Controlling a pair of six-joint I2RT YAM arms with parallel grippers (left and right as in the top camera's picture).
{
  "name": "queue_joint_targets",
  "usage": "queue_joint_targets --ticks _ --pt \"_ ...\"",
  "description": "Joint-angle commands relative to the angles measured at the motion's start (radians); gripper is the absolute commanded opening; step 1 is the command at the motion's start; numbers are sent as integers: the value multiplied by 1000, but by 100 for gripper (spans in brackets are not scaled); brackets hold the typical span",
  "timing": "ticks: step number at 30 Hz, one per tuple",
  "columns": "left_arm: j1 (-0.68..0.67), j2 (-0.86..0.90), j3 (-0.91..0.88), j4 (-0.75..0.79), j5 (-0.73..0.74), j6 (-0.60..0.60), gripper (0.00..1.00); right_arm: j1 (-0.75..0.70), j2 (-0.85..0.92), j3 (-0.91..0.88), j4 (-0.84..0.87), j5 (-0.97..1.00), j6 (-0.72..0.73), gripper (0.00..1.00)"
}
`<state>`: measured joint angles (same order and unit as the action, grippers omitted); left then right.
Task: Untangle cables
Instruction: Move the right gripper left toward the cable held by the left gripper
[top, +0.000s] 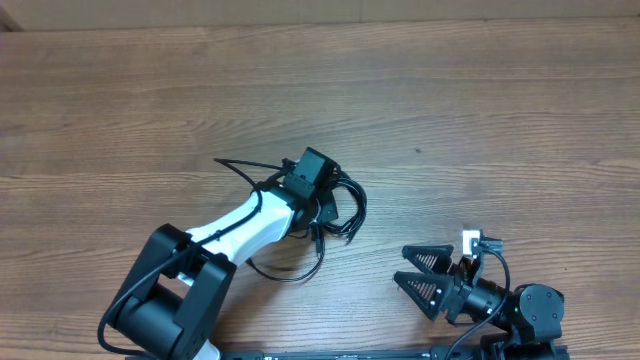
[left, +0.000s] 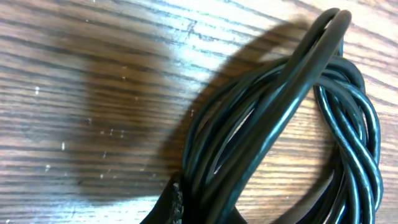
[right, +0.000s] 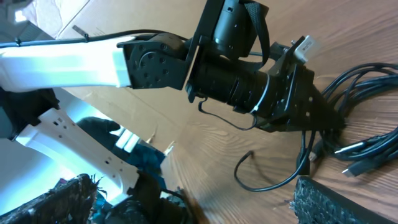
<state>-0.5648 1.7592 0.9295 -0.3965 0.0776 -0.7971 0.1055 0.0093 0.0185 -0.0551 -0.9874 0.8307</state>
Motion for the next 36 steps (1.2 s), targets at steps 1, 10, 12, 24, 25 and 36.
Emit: queue_joint_targets --ticks 1,10,12,24,25,36 --pt "22 -44 -10 -55 75 60 4 -3 -2 -10 9 -10 3 100" --pt "22 -343 -10 -196 43 185 4 -3 9 7 -50 97 -47 99" --pt "22 -427 -10 -219 43 220 4 -3 25 43 -129 182 -48 99" --pt "22 -708 -10 -189 -142 293 4 22 159 294 -478 70 -15 82" --pt "22 -708 -10 -175 -135 275 4 27 159 306 -478 43 -3 82" --pt "21 -706 -10 -171 -100 114 4 45 243 627 -539 489 -243 99"
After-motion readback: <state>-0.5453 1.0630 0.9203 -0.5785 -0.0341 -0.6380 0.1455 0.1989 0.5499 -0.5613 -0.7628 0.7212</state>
